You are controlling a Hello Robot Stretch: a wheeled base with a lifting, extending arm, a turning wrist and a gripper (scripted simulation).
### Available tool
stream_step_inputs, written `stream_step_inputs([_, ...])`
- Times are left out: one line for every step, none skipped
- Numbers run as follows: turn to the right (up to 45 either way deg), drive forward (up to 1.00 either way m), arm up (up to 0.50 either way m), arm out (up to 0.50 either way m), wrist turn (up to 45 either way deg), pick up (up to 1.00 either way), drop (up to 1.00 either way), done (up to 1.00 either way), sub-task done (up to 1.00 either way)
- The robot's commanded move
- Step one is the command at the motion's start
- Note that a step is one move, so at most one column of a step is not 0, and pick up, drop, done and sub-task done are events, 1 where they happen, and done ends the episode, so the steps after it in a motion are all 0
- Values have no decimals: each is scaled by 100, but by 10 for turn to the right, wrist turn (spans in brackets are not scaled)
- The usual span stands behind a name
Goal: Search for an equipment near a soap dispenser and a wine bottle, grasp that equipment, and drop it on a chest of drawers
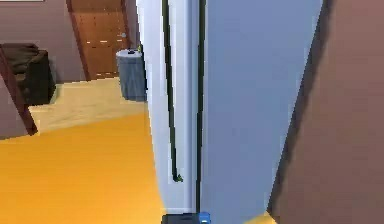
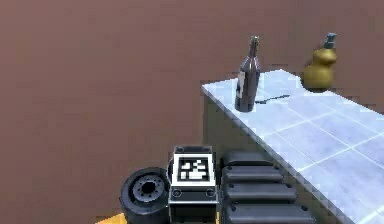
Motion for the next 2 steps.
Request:
stream_step_inputs([-450, 0, 0, 0, 0, 0, 0, 0, 0])
stream_step_inputs([-450, 0, 0, 0, 0, 0, 0, 0, 0])
